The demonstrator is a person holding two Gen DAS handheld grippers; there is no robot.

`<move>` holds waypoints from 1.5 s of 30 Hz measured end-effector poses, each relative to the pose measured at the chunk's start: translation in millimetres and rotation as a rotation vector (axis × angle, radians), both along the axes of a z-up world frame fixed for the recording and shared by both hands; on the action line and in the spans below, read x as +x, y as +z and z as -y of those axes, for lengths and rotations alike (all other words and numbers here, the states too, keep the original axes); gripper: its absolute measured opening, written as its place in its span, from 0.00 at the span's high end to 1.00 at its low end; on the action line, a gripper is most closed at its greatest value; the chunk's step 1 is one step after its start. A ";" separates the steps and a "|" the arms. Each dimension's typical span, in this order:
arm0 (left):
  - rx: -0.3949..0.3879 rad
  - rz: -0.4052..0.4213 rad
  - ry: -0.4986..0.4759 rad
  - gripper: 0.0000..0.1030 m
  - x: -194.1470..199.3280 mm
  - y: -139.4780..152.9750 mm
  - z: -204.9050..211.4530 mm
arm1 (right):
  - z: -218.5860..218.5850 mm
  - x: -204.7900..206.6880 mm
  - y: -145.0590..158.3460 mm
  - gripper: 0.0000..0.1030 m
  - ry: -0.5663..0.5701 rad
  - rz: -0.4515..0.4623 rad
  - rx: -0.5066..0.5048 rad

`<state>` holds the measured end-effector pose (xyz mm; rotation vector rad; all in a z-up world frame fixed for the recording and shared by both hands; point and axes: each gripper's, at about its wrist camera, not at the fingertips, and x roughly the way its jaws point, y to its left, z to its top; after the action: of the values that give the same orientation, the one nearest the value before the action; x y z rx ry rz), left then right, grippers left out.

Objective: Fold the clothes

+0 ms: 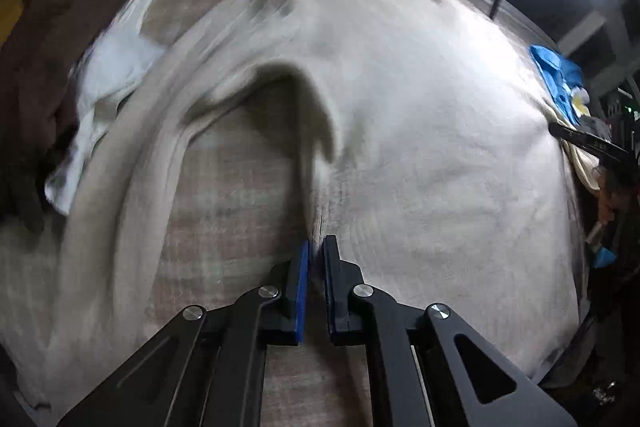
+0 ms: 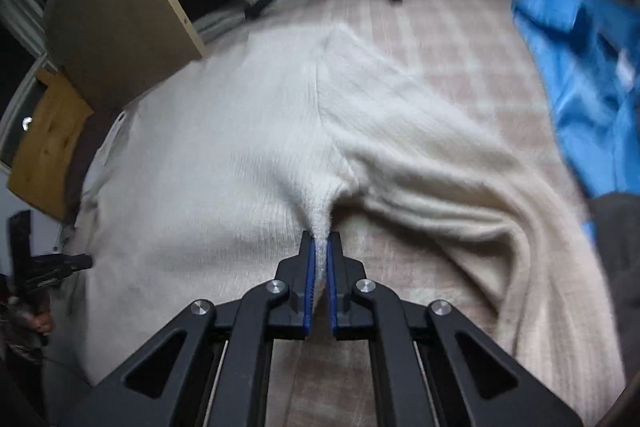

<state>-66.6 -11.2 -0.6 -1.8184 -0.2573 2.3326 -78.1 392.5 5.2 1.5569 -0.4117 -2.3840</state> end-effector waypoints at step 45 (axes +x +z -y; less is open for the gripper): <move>0.150 0.157 0.008 0.73 186.7 -17.6 -42.9 | 49.3 234.3 -19.5 0.57 0.291 0.191 -0.164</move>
<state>120.1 31.7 -18.3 -1.9303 -0.4489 2.1147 156.2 343.2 -14.3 1.6480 -0.3781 -1.9446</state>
